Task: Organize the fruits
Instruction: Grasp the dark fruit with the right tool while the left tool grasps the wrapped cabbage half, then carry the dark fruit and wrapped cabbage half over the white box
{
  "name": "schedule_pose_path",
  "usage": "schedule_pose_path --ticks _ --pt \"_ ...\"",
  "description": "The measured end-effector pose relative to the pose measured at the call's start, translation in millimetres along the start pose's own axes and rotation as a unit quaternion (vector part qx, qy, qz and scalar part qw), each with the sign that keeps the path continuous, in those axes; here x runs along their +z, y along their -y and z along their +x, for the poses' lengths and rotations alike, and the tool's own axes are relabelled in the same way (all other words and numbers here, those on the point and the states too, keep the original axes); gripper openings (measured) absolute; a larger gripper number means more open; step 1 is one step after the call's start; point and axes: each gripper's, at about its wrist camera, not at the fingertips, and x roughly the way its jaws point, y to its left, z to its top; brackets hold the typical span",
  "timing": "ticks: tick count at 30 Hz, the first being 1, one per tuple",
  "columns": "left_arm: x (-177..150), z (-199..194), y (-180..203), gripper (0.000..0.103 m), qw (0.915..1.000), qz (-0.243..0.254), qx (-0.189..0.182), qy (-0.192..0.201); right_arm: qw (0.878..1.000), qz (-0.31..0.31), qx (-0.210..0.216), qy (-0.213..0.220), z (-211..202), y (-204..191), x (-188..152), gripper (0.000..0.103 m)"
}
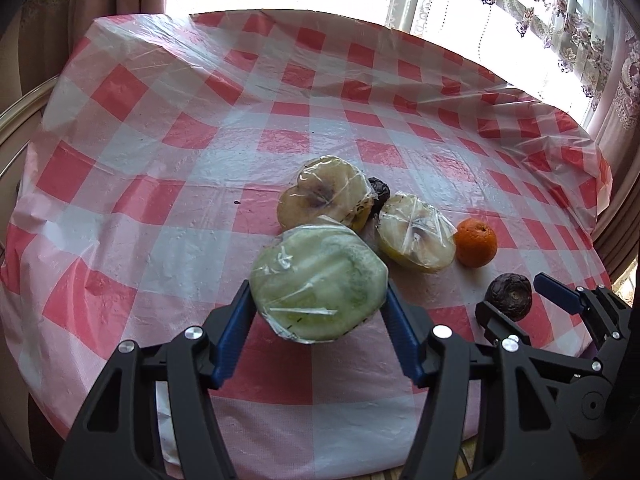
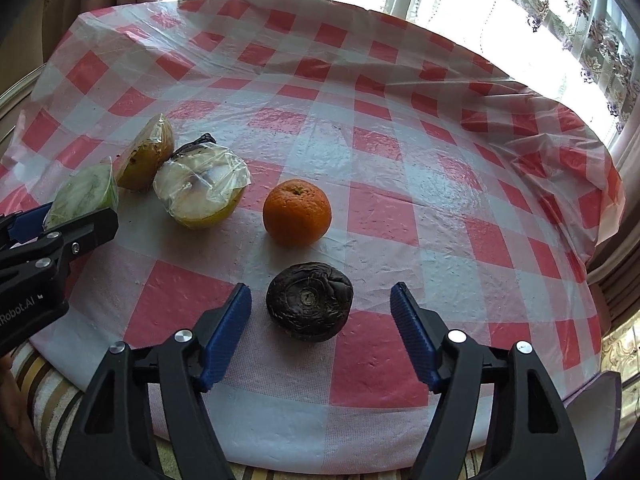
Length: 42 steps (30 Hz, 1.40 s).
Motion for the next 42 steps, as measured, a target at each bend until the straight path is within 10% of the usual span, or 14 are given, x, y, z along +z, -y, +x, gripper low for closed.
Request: schedule_pose_path --ticks 5,42 --pt "-0.1 -0.6 0.9 0.063 1.0000 0.001 0.001 0.002 1.000 -0.011 0.013 0.004 -0.4 -4.3 -1.0 0.041" --pt "-2.6 -13.0 23.3 0.063 0.9985 0.043 0.011 0.032 0.996 0.058 0.061 0.043 -22.8 26.1 -16.1 0.041"
